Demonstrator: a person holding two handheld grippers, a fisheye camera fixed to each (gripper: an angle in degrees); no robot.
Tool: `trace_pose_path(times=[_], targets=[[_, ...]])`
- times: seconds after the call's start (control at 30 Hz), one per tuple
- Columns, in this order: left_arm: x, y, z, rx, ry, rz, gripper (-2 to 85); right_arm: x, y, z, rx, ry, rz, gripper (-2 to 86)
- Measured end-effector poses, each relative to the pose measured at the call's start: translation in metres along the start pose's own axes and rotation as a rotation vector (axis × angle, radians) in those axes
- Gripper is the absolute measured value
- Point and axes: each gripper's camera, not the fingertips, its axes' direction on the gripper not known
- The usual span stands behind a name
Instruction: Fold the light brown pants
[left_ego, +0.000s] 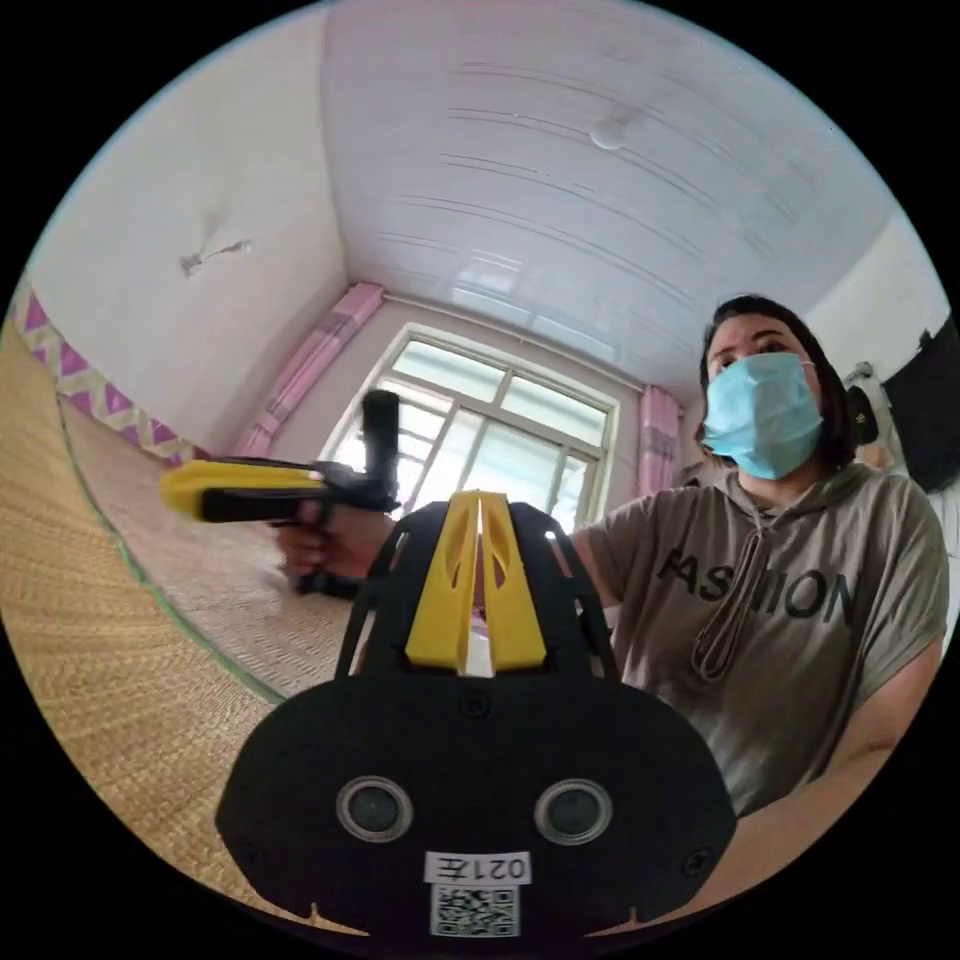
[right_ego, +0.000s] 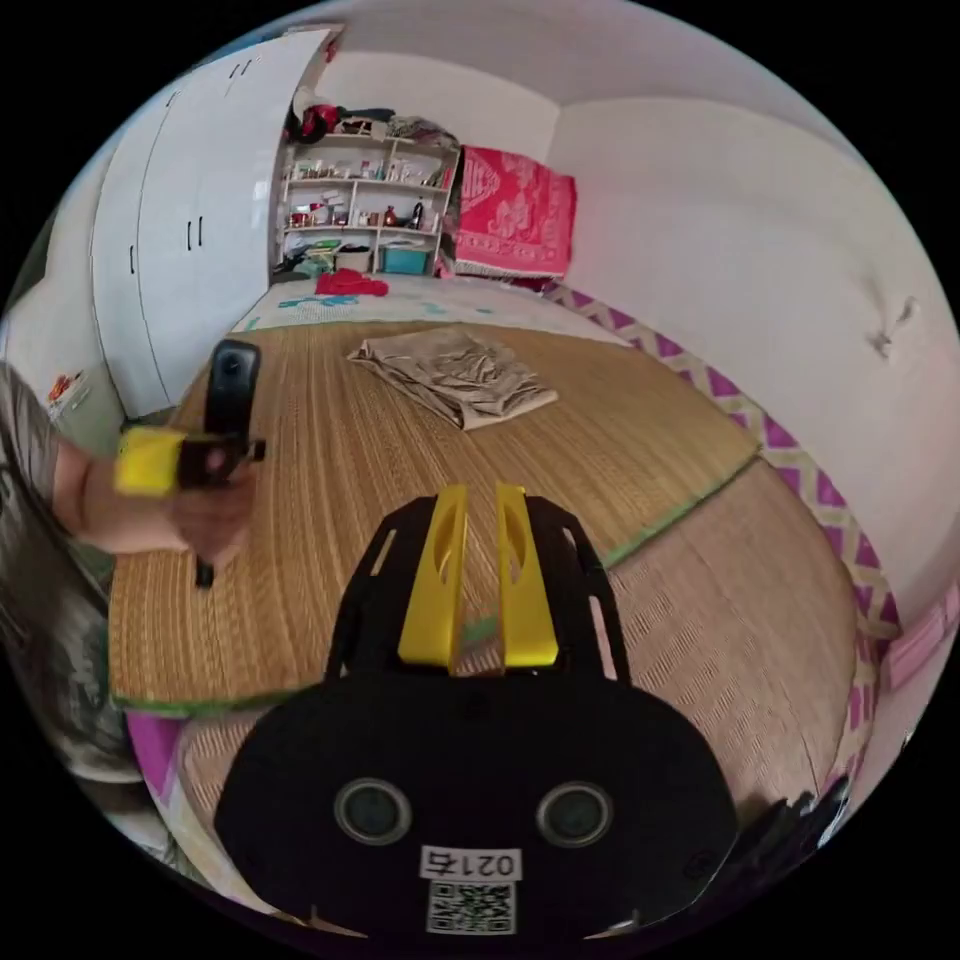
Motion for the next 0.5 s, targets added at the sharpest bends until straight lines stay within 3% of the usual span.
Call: trace_pose_path(times=[0.17,0.3,0.5], targets=[[0.006,0.0,-0.021,0.115,0.036,0.012,-0.9,-0.03,-0.117,0.116,-0.073,-0.064,-0.169,12.7],[0.015,-0.002,-0.052,0.272,0.074,0.037,-0.9,-0.082,-0.187,0.206,-0.21,0.059,-0.493,17.2],[0.02,-0.003,-0.067,0.338,0.095,0.063,-0.9,-0.087,-0.241,0.274,-0.359,0.055,-0.621,10.7]])
